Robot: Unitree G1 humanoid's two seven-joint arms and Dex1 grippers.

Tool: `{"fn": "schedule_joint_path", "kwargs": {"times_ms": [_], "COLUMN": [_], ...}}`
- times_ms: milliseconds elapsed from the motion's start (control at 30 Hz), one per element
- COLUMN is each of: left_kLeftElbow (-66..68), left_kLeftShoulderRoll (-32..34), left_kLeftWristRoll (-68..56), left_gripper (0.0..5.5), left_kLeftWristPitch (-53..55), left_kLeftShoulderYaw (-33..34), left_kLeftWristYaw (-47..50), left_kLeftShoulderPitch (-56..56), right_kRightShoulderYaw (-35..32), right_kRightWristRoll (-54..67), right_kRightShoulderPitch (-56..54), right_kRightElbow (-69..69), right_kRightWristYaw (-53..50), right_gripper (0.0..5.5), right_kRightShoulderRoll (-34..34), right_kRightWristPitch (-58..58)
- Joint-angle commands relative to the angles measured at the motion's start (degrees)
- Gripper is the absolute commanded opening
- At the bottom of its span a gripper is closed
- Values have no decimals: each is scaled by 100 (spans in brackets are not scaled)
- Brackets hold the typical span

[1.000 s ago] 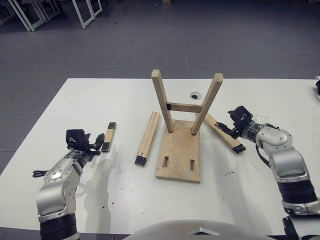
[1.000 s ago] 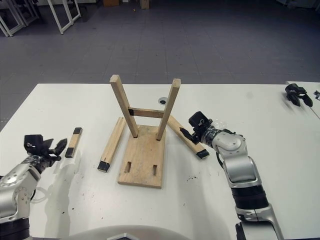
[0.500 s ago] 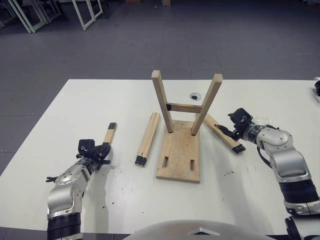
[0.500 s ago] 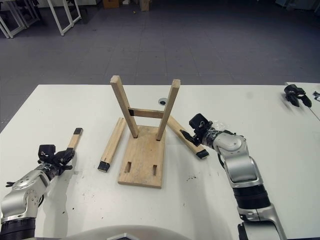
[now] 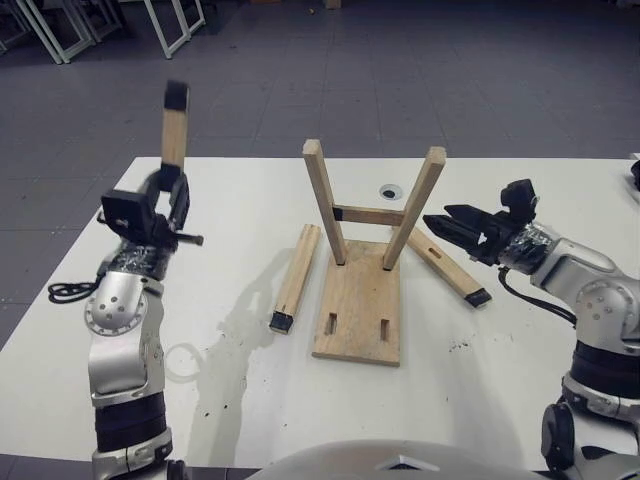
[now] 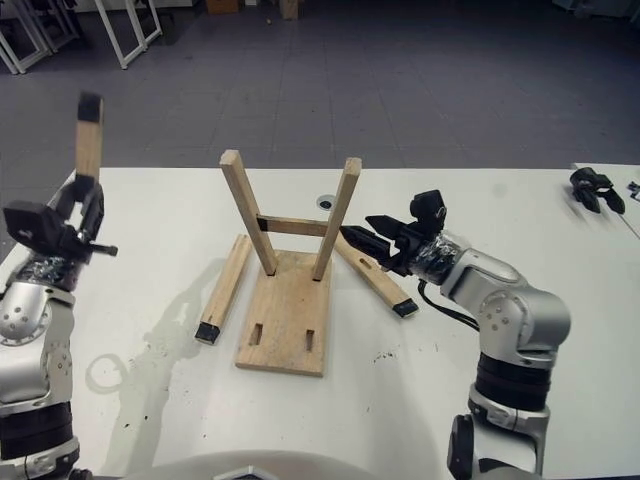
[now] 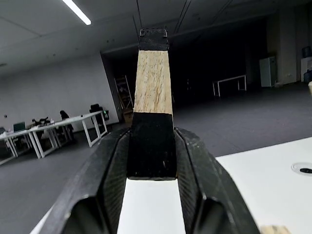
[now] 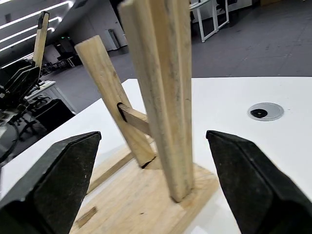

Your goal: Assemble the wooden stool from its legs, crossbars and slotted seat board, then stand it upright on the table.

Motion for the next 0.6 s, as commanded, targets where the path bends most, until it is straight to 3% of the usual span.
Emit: {"fn": "schedule_joint_path", "kwargs": {"times_ms": [33,167,400,600], "left_kLeftElbow": [-366,-694,-1069,-1295], "left_kLeftShoulderRoll": [191,220,-28,-114], "left_kLeftWristRoll": [204,509,1010,815], "left_gripper": [131,131,131,131], "left_kLeftWristPitch": [-237,-543,-793,-634], "left_kLeftShoulderYaw": [-465,-1092,-2070,-2676], "left_kLeftWristYaw": [-246,-516,-588,-937], "left_kLeftShoulderPitch": [-437,-591,-623,-532], "right_kRightShoulderYaw": [-130,-607,-549,-95], "right_kRightWristRoll": [1029,2453,4232,4689], "right_kRightShoulderPitch": [-130,-1070,-2032,-2256], "right_kRightElbow": [-456,-257,457,543], "right_kRightWristYaw": [254,-971,-3247,-3780], "right_gripper": [399,399,399,379], "right_kRightShoulderRoll": [-261,539,1329,1403], "right_kRightWristPitch": [573,856,285,-233]}}
